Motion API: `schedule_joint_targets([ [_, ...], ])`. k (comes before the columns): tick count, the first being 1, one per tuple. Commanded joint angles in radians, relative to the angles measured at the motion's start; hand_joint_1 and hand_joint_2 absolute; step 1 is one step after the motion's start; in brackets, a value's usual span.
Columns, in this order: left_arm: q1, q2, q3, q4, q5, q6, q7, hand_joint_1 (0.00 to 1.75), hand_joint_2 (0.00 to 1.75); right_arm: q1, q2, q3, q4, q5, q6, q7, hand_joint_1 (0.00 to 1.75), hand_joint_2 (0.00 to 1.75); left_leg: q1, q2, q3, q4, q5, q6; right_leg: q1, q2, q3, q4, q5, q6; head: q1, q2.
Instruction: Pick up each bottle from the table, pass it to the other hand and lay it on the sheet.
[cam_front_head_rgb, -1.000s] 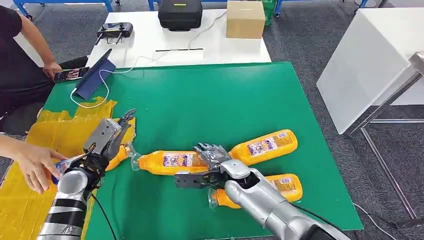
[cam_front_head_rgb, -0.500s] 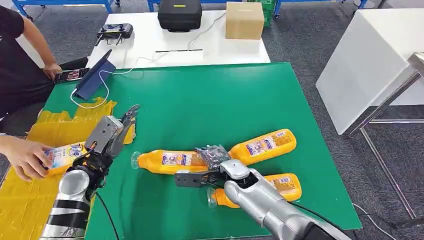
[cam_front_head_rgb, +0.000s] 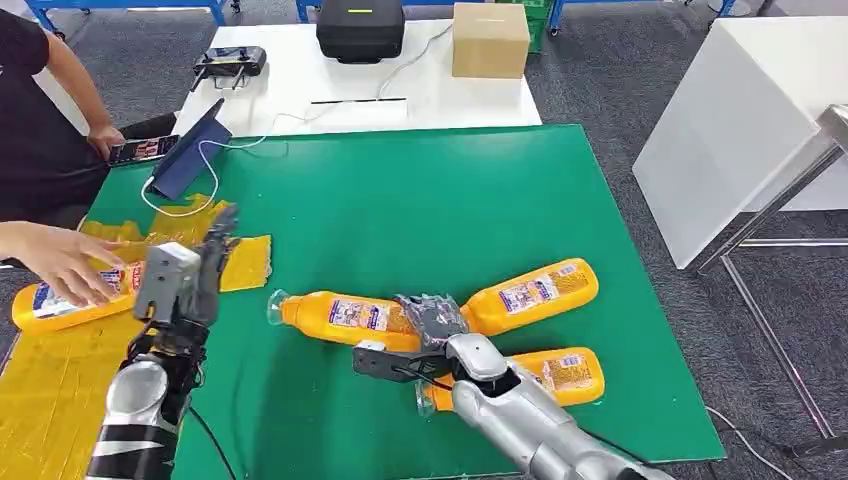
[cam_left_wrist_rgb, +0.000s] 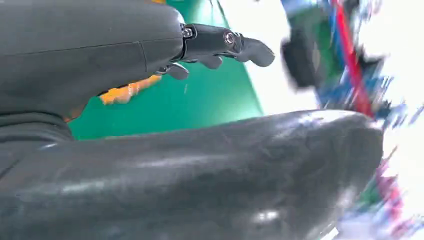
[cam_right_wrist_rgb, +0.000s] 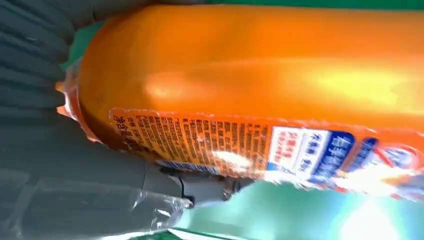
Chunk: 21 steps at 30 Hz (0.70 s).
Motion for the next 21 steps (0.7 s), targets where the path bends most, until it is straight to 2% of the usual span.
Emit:
schedule_joint_targets([
  [1,0.076,-0.063,0.262,-0.065,0.217,0.145,-0.013,0.0,1.75,0.196,-0.006,-0.203,-0.412,-0.031,-0.131,-0.058,1.75,1.75,0.001,0.004,0.0,0.0,-0.003,-0.001,0.001,0.002,-0.001,0.0,-0.001,-0.001,0.0,0.0],
  [6,0.099,-0.043,0.251,-0.026,0.366,0.12,0.019,0.0,1.75,0.239,0.005,-0.242,-0.498,-0.103,-0.183,-0.09,1.75,1.75,0.001,-0.001,-0.003,0.0,-0.001,-0.001,0.001,-0.002,-0.002,-0.001,-0.001,-0.001,0.0,0.0],
  [9,0.131,-0.01,0.203,-0.01,0.577,0.018,0.114,0.0,1.75,0.242,-0.002,-0.241,-0.508,-0.127,-0.207,-0.121,1.75,1.75,0.001,-0.001,-0.004,0.0,-0.001,-0.001,0.001,-0.002,-0.003,-0.001,-0.001,0.0,0.0,0.0],
  [10,0.164,0.006,0.182,-0.008,0.731,-0.067,0.17,0.0,1.75,0.243,-0.002,-0.239,-0.514,-0.143,-0.225,-0.148,1.75,1.75,0.0,-0.002,-0.003,-0.001,0.0,0.0,0.0,-0.002,-0.003,-0.001,-0.001,0.0,0.0,0.0],
  [12,0.21,0.017,0.158,-0.015,0.769,-0.101,0.161,0.0,1.75,0.243,-0.006,-0.235,-0.521,-0.155,-0.231,-0.158,1.75,1.75,0.0,0.001,-0.001,-0.002,-0.001,-0.001,0.0,0.001,-0.002,-0.002,0.0,0.0,0.0,0.0],
  [14,0.244,0.029,0.106,-0.031,0.85,-0.197,0.194,0.0,1.75,0.239,-0.015,-0.222,-0.534,-0.176,-0.22,-0.166,1.75,1.75,-0.001,0.001,-0.003,-0.001,-0.001,0.0,-0.001,0.0,-0.003,-0.001,-0.001,0.0,0.0,0.0],
  [15,0.249,0.025,0.101,-0.033,0.848,-0.197,0.194,0.0,1.75,0.238,-0.014,-0.221,-0.536,-0.176,-0.219,-0.166,1.75,1.75,-0.001,0.002,-0.002,-0.001,-0.001,-0.001,0.0,0.0,-0.003,-0.001,-0.001,0.0,0.0,0.0],
  [16,0.298,0.067,0.027,-0.053,0.98,-0.315,0.24,0.0,1.75,0.221,-0.026,-0.195,-0.543,-0.212,-0.168,-0.174,1.75,1.75,0.001,0.002,-0.001,-0.001,-0.002,-0.001,0.001,0.0,-0.001,-0.002,-0.001,-0.001,0.0,0.0],
  [21,0.335,0.086,-0.071,-0.115,0.967,-0.347,0.2,0.0,1.75,0.211,-0.038,-0.151,-0.576,-0.225,-0.125,-0.17,1.75,1.75,-0.001,0.001,-0.004,0.0,-0.001,-0.001,0.0,0.0,-0.004,0.0,-0.001,0.0,0.0,0.0],
])
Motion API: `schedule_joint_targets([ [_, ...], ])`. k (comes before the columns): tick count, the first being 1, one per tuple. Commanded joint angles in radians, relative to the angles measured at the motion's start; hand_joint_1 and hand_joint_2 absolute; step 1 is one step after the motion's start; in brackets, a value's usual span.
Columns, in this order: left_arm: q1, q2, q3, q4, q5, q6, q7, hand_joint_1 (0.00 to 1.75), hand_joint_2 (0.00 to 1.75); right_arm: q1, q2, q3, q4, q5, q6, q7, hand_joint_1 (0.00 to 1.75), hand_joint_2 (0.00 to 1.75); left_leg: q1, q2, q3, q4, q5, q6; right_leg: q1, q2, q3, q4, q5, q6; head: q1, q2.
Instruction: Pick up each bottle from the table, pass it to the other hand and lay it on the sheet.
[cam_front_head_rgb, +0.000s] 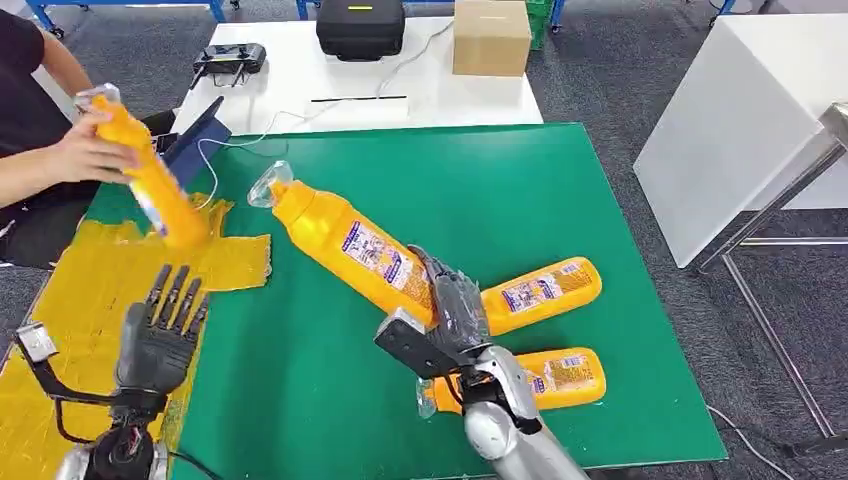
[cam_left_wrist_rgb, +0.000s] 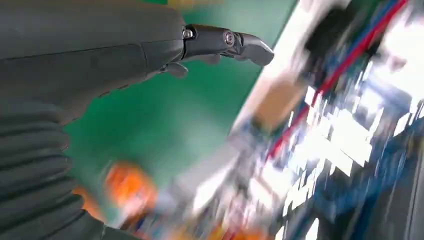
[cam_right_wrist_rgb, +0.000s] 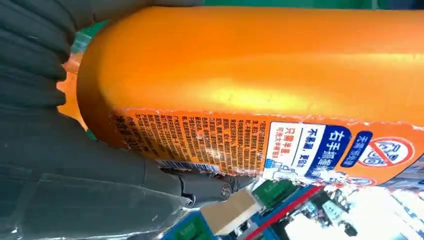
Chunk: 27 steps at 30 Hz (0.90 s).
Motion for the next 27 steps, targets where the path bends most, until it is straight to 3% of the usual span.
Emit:
schedule_joint_targets([
  [1,0.088,0.079,-0.235,-0.08,-0.026,-0.065,-0.048,0.0,1.75,-0.044,-0.057,0.091,-0.075,-0.031,0.095,0.006,1.75,1.75,0.001,0.0,0.001,0.0,-0.001,-0.001,0.001,-0.001,0.001,0.0,0.0,0.0,0.0,0.0],
  [7,0.074,0.083,-0.313,-0.133,-0.099,-0.031,-0.082,0.0,1.75,-0.07,-0.079,0.172,-0.085,-0.054,0.165,0.029,1.75,1.75,0.003,-0.001,0.001,0.001,-0.001,-0.002,0.003,-0.003,0.003,-0.001,0.0,-0.001,0.0,0.0],
  [15,0.068,0.077,-0.322,-0.141,-0.13,-0.026,-0.097,0.0,1.75,-0.089,-0.088,0.21,-0.088,-0.067,0.199,0.034,1.75,1.75,0.001,0.0,0.001,0.0,0.0,-0.001,0.001,-0.001,0.001,-0.001,0.0,0.0,0.0,0.0],
  [27,0.046,0.046,-0.316,-0.131,-0.11,0.006,-0.094,0.0,1.75,-0.175,-0.109,0.403,-0.027,-0.084,0.309,0.038,1.75,1.75,0.001,0.0,0.002,0.0,0.0,-0.001,0.001,0.0,0.002,-0.001,0.0,0.0,0.0,0.0],
])
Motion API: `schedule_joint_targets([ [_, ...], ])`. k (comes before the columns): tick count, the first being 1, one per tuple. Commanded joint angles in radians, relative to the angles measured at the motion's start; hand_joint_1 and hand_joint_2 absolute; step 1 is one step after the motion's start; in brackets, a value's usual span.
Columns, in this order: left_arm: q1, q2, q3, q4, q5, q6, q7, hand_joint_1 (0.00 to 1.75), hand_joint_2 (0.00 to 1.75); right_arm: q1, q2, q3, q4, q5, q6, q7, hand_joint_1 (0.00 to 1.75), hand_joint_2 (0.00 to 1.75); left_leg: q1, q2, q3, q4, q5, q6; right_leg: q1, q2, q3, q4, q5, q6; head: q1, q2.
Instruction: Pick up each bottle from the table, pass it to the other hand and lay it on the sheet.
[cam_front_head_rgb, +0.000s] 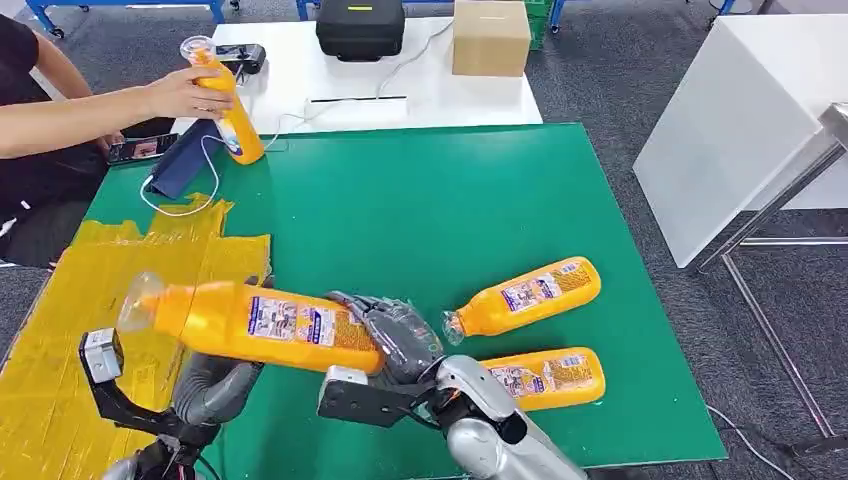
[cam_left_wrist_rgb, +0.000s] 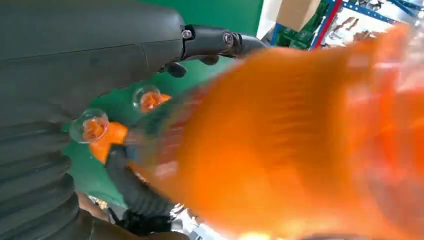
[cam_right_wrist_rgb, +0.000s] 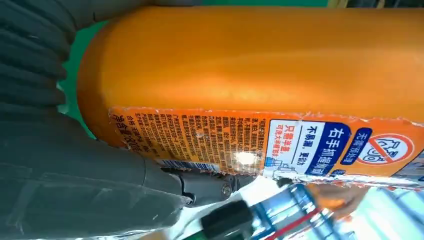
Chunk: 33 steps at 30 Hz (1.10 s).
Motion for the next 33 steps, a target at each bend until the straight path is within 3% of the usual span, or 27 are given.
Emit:
schedule_joint_targets([
  [1,-0.032,-0.018,-0.008,0.023,0.013,0.036,0.004,0.0,1.75,-0.111,-0.04,0.168,0.069,-0.022,0.046,0.008,1.75,1.75,0.001,0.001,0.002,0.0,0.0,-0.001,0.001,-0.001,0.002,-0.001,0.0,0.0,0.0,0.0],
  [12,-0.026,-0.03,0.006,0.041,0.077,0.022,0.001,0.0,1.75,-0.14,-0.042,0.198,0.095,-0.069,0.048,0.029,1.75,1.75,0.001,0.0,0.002,-0.001,0.0,-0.001,0.001,-0.001,0.003,-0.002,0.0,0.0,0.0,0.0],
  [13,-0.026,-0.03,0.006,0.041,0.077,0.022,0.001,0.09,1.75,-0.14,-0.042,0.198,0.095,-0.069,0.048,0.029,1.75,1.75,0.001,0.0,0.002,-0.001,0.0,-0.001,0.001,-0.001,0.002,-0.001,0.0,0.0,0.0,0.0],
  [14,-0.026,-0.032,0.007,0.037,0.085,0.016,-0.007,1.75,1.75,-0.138,-0.043,0.195,0.096,-0.072,0.046,0.028,1.75,1.75,0.0,0.0,0.001,-0.001,0.0,0.0,0.0,0.0,0.001,-0.001,0.0,0.0,0.0,0.0],
  [30,-0.023,-0.031,0.003,0.031,0.096,-0.009,-0.028,1.75,1.75,-0.126,-0.046,0.179,0.089,-0.073,0.042,0.027,1.75,1.75,0.001,0.0,0.002,-0.001,0.0,-0.001,0.001,-0.002,0.003,-0.002,0.0,0.0,0.0,0.0],
  [33,-0.025,-0.034,0.011,0.027,0.081,-0.004,-0.04,1.75,1.75,-0.116,-0.052,0.169,0.087,-0.062,0.028,0.031,1.61,1.75,0.001,-0.001,0.002,-0.001,0.0,-0.001,0.001,-0.002,0.003,-0.002,0.0,0.0,0.0,0.0],
])
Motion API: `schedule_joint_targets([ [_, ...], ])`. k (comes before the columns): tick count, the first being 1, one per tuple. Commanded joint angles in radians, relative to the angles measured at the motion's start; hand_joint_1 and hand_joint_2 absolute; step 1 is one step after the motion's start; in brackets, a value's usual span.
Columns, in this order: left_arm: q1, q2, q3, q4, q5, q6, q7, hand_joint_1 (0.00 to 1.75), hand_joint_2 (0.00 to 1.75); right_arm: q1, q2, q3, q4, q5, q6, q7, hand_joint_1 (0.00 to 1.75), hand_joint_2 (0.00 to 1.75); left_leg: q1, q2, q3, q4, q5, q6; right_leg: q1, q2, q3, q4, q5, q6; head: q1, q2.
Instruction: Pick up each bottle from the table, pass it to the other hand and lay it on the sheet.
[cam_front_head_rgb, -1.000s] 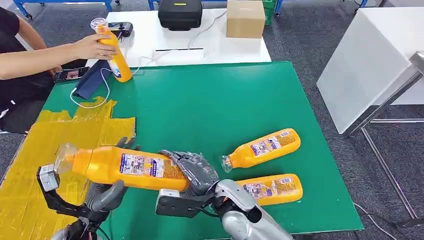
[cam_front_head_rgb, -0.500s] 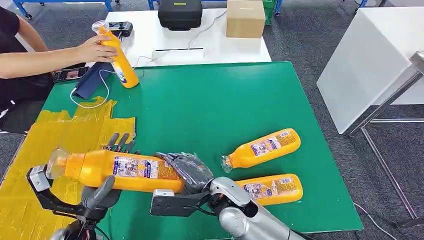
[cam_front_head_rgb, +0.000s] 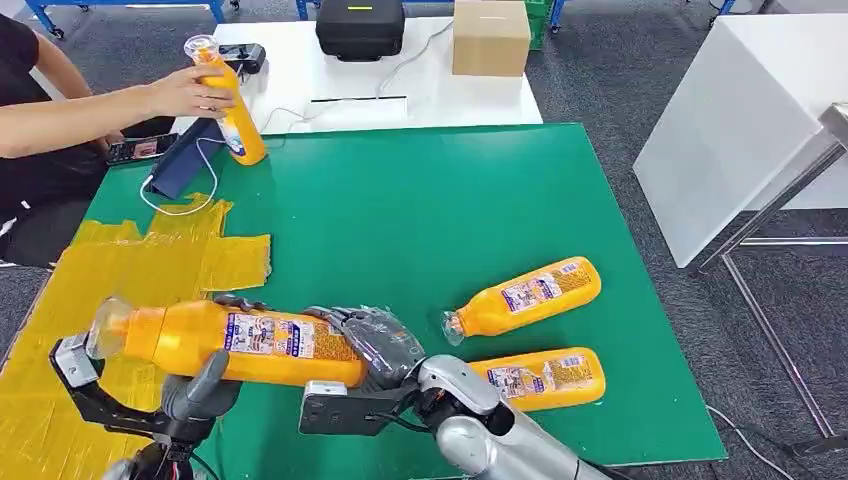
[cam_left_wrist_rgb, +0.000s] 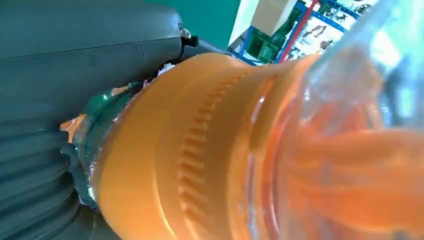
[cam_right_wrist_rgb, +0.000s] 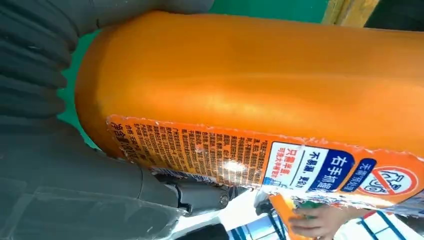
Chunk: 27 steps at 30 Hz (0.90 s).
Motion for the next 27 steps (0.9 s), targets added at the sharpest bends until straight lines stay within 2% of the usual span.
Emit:
schedule_joint_targets([
  [1,-0.026,-0.012,-0.004,0.032,-0.01,-0.008,-0.014,1.75,1.75,-0.026,-0.032,0.036,0.042,0.012,-0.008,0.002,1.61,1.75,0.001,-0.001,0.002,-0.001,0.0,-0.001,0.001,-0.002,0.003,-0.002,0.0,0.0,0.0,0.0],
  [4,-0.026,-0.012,-0.004,0.032,-0.01,-0.008,-0.014,1.75,1.75,-0.026,-0.032,0.036,0.042,0.012,-0.008,0.002,1.61,1.75,0.001,-0.001,0.002,-0.001,0.0,-0.001,0.001,-0.002,0.003,-0.002,0.0,0.0,0.0,0.0],
  [5,-0.026,-0.014,0.002,0.028,-0.031,-0.001,-0.022,1.75,1.75,-0.021,-0.035,0.032,0.036,0.043,-0.032,0.009,1.31,1.75,0.002,-0.001,0.003,-0.001,0.0,-0.001,0.002,-0.002,0.004,-0.002,0.0,0.0,0.0,0.0],
  [6,-0.026,-0.018,0.009,0.023,-0.054,0.006,-0.031,1.75,1.75,-0.012,-0.038,0.027,0.031,0.078,-0.054,0.019,0.0,1.75,0.001,-0.001,0.002,-0.001,0.0,-0.001,0.001,-0.002,0.003,-0.002,0.0,0.0,0.0,0.0],
  [7,-0.026,-0.028,0.023,0.016,-0.087,0.012,-0.043,1.75,1.75,0.006,-0.038,0.001,0.025,0.089,-0.064,0.038,0.0,1.75,0.001,-0.001,0.001,-0.001,0.0,-0.001,0.001,-0.002,0.002,-0.001,0.0,0.0,0.0,0.0],
  [8,-0.033,-0.035,0.042,0.006,-0.153,0.031,-0.066,1.75,1.75,0.026,-0.043,-0.027,0.013,0.092,-0.074,0.047,0.0,0.0,0.001,-0.001,0.002,-0.001,0.0,-0.001,0.001,-0.003,0.003,-0.002,0.0,0.0,0.0,0.0],
  [12,-0.083,-0.081,0.159,-0.023,-0.418,0.124,-0.126,1.75,1.75,0.122,-0.061,-0.132,-0.1,0.154,-0.119,0.046,0.0,0.0,0.002,-0.005,0.001,0.0,0.0,-0.001,0.002,-0.006,0.004,-0.002,-0.001,0.0,0.0,0.0],
  [14,-0.12,-0.075,0.252,-0.03,-0.682,0.25,-0.182,1.75,1.75,0.194,-0.066,-0.186,-0.226,0.277,-0.169,0.037,0.0,0.0,0.002,-0.006,0.0,0.001,0.0,-0.001,0.002,-0.007,0.003,-0.001,-0.001,0.0,0.0,0.0],
  [15,-0.132,-0.076,0.288,-0.025,-0.684,0.228,-0.18,1.75,1.75,0.217,-0.068,-0.203,-0.273,0.297,-0.144,0.045,0.0,0.0,0.002,-0.005,-0.001,0.001,0.0,-0.001,0.002,-0.006,0.001,0.0,-0.001,0.0,0.0,0.0],
  [19,-0.144,-0.061,0.433,0.003,-0.961,0.313,-0.257,1.75,1.75,0.302,-0.059,-0.281,-0.4,0.391,-0.132,0.033,0.0,0.0,0.001,-0.004,0.0,0.001,-0.001,-0.001,0.002,-0.004,0.001,0.0,-0.001,-0.001,0.0,0.0],
  [22,-0.102,-0.056,0.456,-0.024,-1.243,0.423,-0.316,1.75,1.75,0.36,-0.059,-0.327,-0.471,0.458,-0.139,0.016,0.0,0.0,0.001,-0.001,0.0,0.0,-0.001,-0.001,0.001,-0.002,0.0,0.0,-0.001,0.0,0.0,0.0],
  [25,-0.094,-0.066,0.458,-0.033,-1.25,0.423,-0.321,1.75,1.75,0.368,-0.06,-0.335,-0.479,0.46,-0.134,0.012,0.0,0.0,0.001,-0.001,0.0,0.0,-0.001,-0.001,0.001,-0.002,0.0,0.0,-0.001,0.0,-0.001,0.0],
  [27,-0.075,-0.073,0.45,-0.032,-1.317,0.444,-0.325,1.75,1.75,0.388,-0.112,-0.336,-0.481,0.472,-0.144,0.021,0.0,0.0,0.002,-0.002,0.0,0.0,-0.001,-0.001,0.002,-0.003,0.002,-0.001,-0.001,0.0,0.0,0.0],
])
